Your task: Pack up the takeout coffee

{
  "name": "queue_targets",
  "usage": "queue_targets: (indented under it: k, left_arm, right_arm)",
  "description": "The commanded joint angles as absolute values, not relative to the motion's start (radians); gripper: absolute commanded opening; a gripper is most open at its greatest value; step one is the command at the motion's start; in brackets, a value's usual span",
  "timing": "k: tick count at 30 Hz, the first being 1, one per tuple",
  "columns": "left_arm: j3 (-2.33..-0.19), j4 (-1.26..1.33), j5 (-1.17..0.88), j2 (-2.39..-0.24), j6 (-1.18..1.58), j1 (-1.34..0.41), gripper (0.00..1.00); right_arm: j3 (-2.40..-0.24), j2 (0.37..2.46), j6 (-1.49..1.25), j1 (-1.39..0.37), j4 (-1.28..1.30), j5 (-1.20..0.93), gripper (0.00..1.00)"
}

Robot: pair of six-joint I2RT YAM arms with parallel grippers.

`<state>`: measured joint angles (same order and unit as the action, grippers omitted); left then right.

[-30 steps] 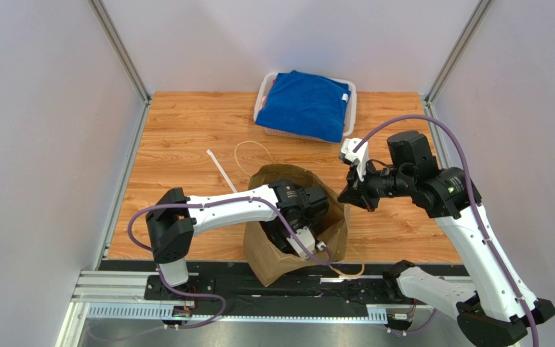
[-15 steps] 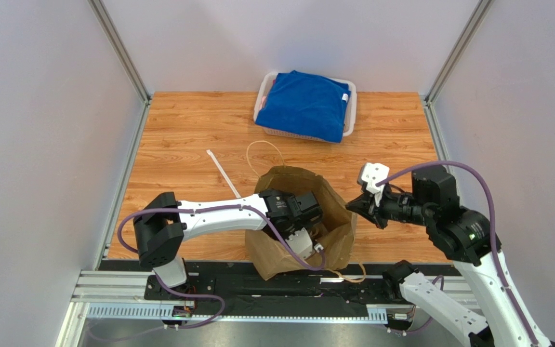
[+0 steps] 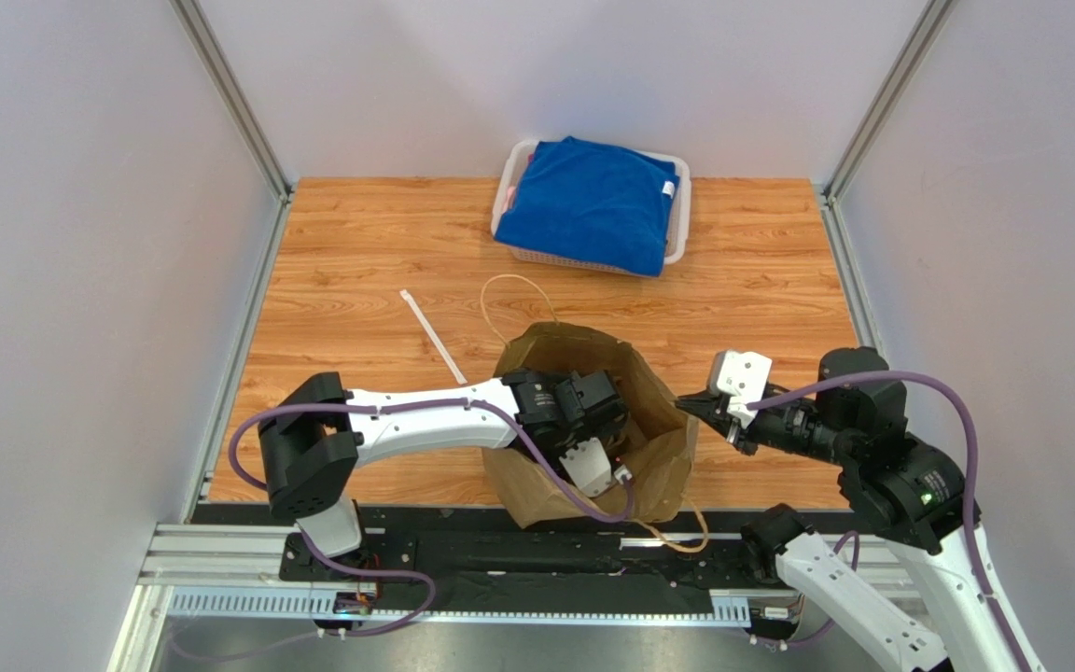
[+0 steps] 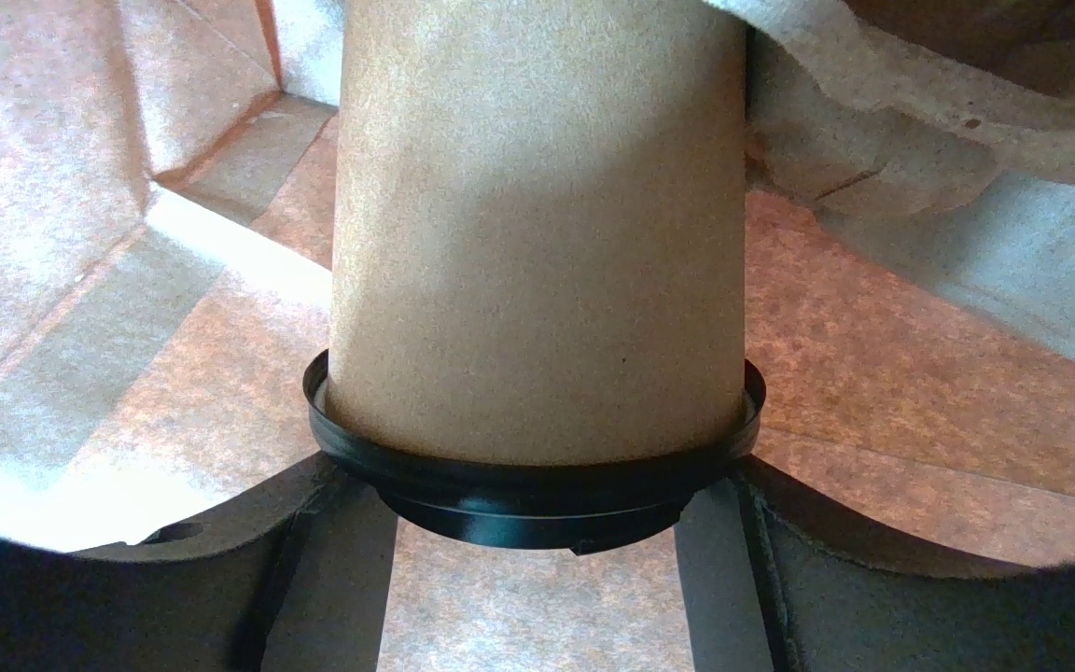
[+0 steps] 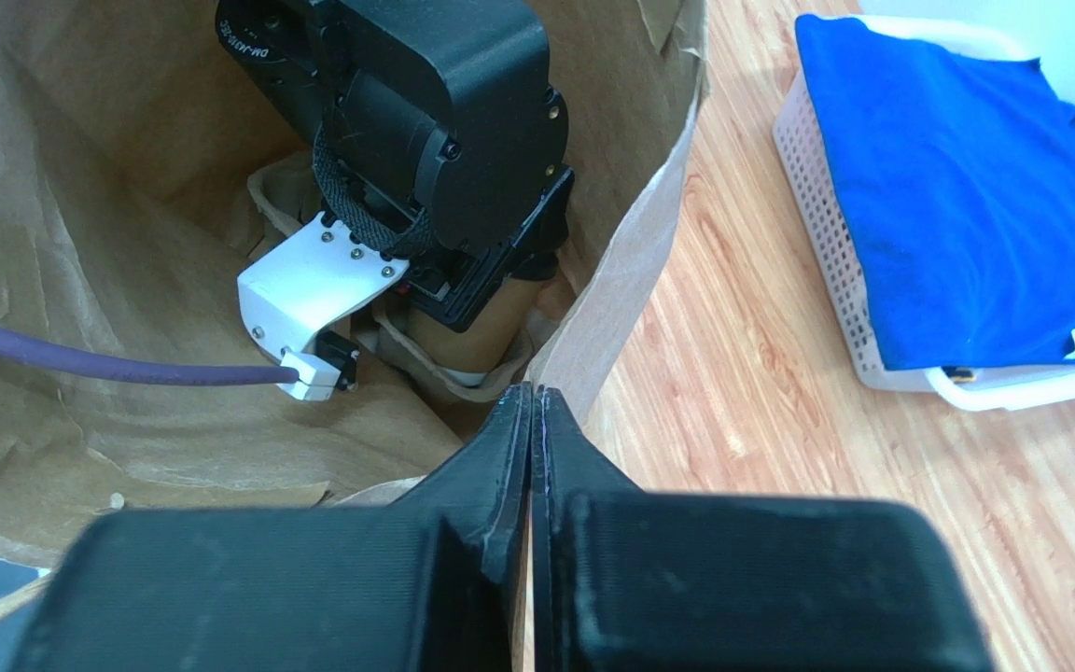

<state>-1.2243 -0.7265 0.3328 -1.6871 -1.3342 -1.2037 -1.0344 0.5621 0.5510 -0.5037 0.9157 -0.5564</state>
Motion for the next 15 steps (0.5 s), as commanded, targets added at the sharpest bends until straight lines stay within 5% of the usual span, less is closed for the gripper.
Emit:
queue_targets:
  k: [1,15]
  left_arm:
    - [-1.212,-0.585,0.399,-1.672,-1.355,-1.198,0.30]
    - [-1.212,-0.506,0.463,-1.674,-1.305,-1.195,0.28]
  right_arm:
    - [-1.006,0.539,0.636,-0.509,0.867,-0.577,0.00]
    - [-0.928,0.430,0.689,-0.509,0.741,-0.511,0.00]
